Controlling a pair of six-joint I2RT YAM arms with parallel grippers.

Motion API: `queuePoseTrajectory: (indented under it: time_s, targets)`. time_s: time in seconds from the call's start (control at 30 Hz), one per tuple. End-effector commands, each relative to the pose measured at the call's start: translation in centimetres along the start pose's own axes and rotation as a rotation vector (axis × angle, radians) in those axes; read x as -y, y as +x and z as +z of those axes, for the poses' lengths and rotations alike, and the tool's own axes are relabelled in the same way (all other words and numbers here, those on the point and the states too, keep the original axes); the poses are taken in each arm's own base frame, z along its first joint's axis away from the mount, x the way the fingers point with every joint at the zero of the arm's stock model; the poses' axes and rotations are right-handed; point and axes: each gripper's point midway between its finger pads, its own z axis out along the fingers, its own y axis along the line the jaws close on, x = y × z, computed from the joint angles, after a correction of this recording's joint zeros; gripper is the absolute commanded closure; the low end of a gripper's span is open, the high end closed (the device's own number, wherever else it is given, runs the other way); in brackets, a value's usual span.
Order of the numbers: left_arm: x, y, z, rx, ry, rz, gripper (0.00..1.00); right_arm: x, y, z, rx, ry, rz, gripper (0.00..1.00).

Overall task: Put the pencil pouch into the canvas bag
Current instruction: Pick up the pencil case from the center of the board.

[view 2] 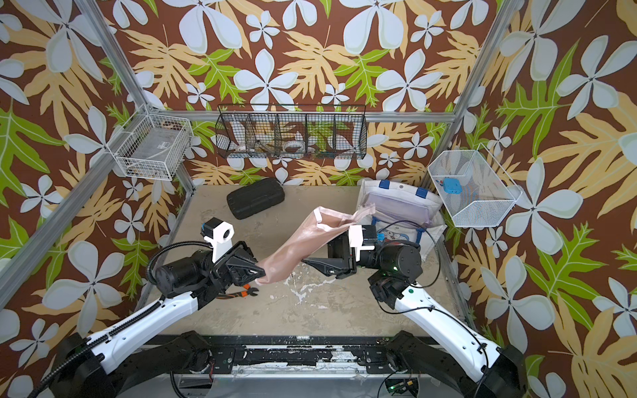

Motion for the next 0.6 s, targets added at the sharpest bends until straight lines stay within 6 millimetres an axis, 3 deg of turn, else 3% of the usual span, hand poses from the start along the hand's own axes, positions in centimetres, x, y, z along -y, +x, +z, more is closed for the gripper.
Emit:
queuePoseTrajectory:
  time_s: [0.0, 0.07, 0.1, 0.13, 0.17, 0.27, 0.3, 0.33, 0.43, 0.57]
  targets:
    - [0.6, 0.4, -0.3, 0.001, 0.034, 0.007, 1.0, -0.3, -0.9, 0.0, 0.027, -0.004, -0.025, 0.74]
    - [-0.2, 0.7, -0.4, 0.006, 0.016, -0.014, 1.0, -0.2, -0.7, -0.2, 0.019, 0.018, -0.035, 0.94]
    - [-0.9, 0.9, -0.5, 0.011, -0.004, -0.028, 1.0, 0.1, -0.5, -0.3, 0.005, 0.042, -0.042, 1.0]
    - [-1.7, 1.0, -0.7, 0.018, -0.031, -0.039, 0.93, 0.6, -0.1, -0.4, -0.016, 0.077, -0.049, 1.0]
    - [-2.8, 1.0, -1.1, 0.032, -0.077, -0.055, 0.79, 1.4, 0.4, -0.7, -0.048, 0.132, -0.058, 1.0]
    - [-6.7, 0.7, -3.3, 0.093, -0.265, -0.09, 0.18, 4.9, 2.1, -1.7, -0.204, 0.321, -0.084, 1.0]
    - [-8.6, 0.7, -4.5, 0.108, -0.365, -0.098, 0.05, 6.4, 2.5, -2.5, -0.261, 0.387, -0.084, 1.0]
    - [-10.4, 0.9, -5.8, 0.113, -0.466, -0.107, 0.0, 7.7, 2.7, -3.4, -0.301, 0.441, -0.077, 1.0]
    - [-14.8, 2.0, -10.4, 0.092, -0.814, -0.064, 0.0, 12.7, 3.0, -7.9, -0.413, 0.676, -0.052, 1.0]
    - [-17.0, 3.9, -13.7, -0.015, -1.047, -0.031, 0.0, 18.7, 4.7, -15.2, -0.676, 1.033, -0.076, 1.0]
